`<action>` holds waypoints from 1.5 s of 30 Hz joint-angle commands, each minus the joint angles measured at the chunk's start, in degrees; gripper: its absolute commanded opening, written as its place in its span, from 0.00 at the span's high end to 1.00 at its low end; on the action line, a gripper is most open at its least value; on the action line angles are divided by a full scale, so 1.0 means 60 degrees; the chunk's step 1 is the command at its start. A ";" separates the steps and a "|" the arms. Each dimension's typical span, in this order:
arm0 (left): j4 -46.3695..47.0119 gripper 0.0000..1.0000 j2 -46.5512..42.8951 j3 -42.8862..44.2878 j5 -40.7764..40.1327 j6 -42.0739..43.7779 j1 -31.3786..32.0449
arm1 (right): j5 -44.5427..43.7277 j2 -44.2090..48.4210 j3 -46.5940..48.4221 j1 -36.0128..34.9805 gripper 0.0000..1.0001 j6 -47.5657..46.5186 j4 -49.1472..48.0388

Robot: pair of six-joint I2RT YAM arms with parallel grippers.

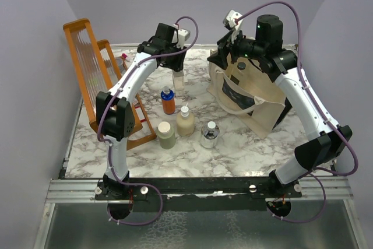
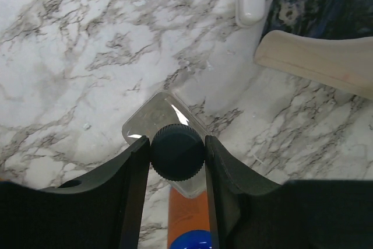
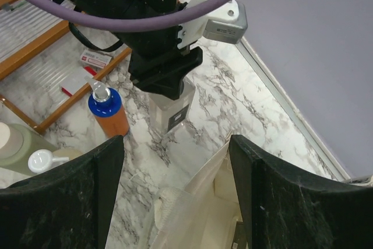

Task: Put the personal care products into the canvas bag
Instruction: Move the care product at the center of the board.

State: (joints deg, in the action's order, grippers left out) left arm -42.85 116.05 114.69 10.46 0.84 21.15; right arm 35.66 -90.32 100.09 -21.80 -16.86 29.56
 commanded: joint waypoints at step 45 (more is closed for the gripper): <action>0.3222 0.01 -0.4901 -0.1818 0.0621 -0.1371 -0.1913 | -0.4464 -0.2642 0.1195 -0.2901 0.13 0.0736 -0.0750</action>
State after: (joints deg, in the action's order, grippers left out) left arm -26.26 89.45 106.10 15.35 -7.99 9.52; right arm 16.97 -101.49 103.42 -37.67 -14.48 26.48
